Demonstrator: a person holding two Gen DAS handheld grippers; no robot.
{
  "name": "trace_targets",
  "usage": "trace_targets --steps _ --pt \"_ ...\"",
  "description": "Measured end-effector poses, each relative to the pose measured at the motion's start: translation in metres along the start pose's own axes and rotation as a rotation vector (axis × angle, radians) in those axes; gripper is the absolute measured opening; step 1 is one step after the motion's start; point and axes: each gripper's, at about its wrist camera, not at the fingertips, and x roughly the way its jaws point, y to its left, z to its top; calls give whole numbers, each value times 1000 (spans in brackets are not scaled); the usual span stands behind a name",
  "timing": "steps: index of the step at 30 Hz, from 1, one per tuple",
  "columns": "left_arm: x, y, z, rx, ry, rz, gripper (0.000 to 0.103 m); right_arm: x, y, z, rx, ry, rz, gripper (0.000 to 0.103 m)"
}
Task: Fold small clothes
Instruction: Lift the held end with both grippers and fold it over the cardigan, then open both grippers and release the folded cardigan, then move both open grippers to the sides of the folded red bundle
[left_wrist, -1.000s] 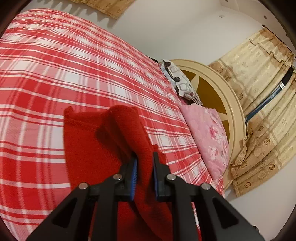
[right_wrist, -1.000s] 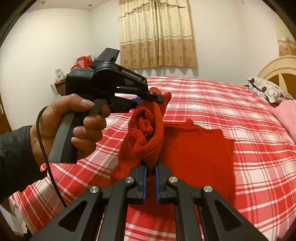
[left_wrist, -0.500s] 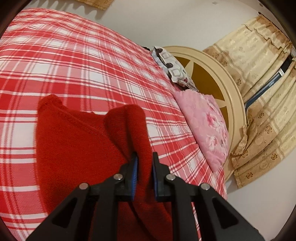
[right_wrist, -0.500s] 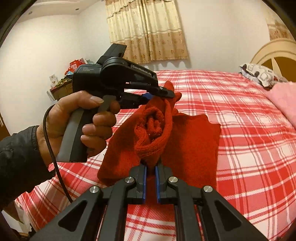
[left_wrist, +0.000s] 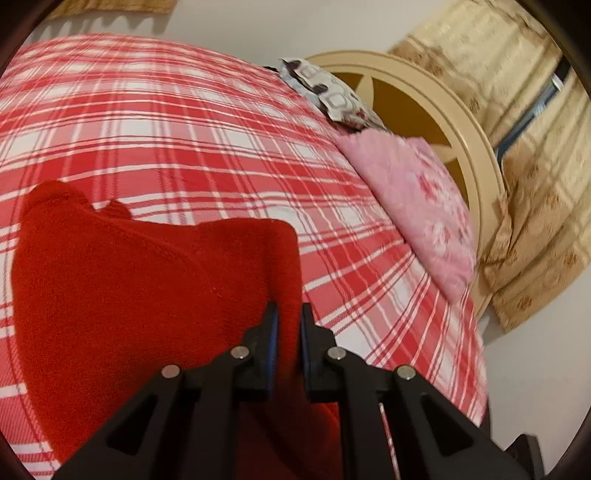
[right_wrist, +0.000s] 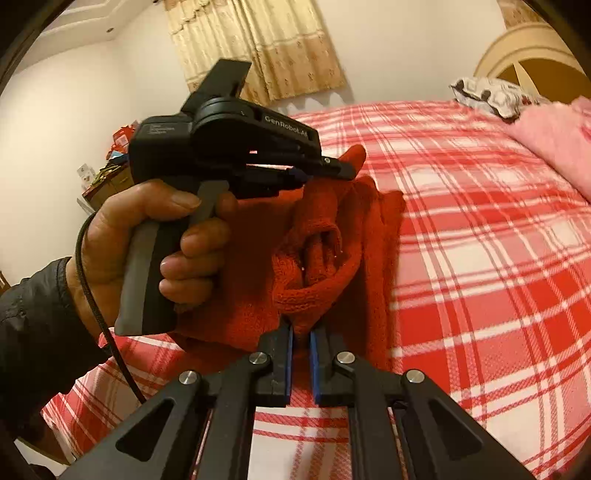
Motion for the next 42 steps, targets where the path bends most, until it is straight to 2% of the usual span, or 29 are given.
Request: trace_targets --steps 4,7,9,10,11,12,16,19,21,26,27,28,31,33,35,38,42 --pt "-4 -18 -7 108 -20 50 12 1 -5 -5 -3 17 -1 7" --pt "-25 -27 -13 167 -65 66 14 -3 -11 -7 15 9 26 8" --pt "-47 -30 -23 227 -114 108 27 -8 -16 -8 27 -9 35 18" --pt "-57 -29 -29 243 -138 140 45 -11 -19 -8 39 -20 30 30" --pt "-72 -25 -39 256 -177 168 58 -15 -23 -7 56 -40 27 40" --pt "-81 -22 -45 263 -202 175 60 -19 -27 -6 73 -56 29 41" --pt "-99 -4 -73 284 -233 251 60 -29 -42 9 152 -114 40 41" --pt "-94 9 -89 269 -221 292 66 -18 -42 32 153 -95 42 41" --pt "-89 10 -94 256 -217 295 66 -1 -40 49 132 -64 33 42" --pt "-85 11 -99 239 -229 287 76 51 -43 79 117 47 13 41" --pt "-86 11 -101 241 -228 287 77 62 -45 80 124 75 27 40" --pt "-85 11 -102 245 -226 293 78 68 -46 80 127 93 49 22" --pt "-87 12 -106 248 -227 289 79 57 -43 76 107 52 9 16" --pt "-88 13 -107 237 -226 275 83 40 -46 73 121 0 -9 15" --pt "-85 15 -108 227 -216 276 88 33 -52 71 132 -13 -25 15" --pt "-73 14 -110 238 -171 295 89 45 -69 68 174 40 -59 15" --pt "-72 10 -113 257 -160 324 93 50 -82 65 230 49 -22 17"
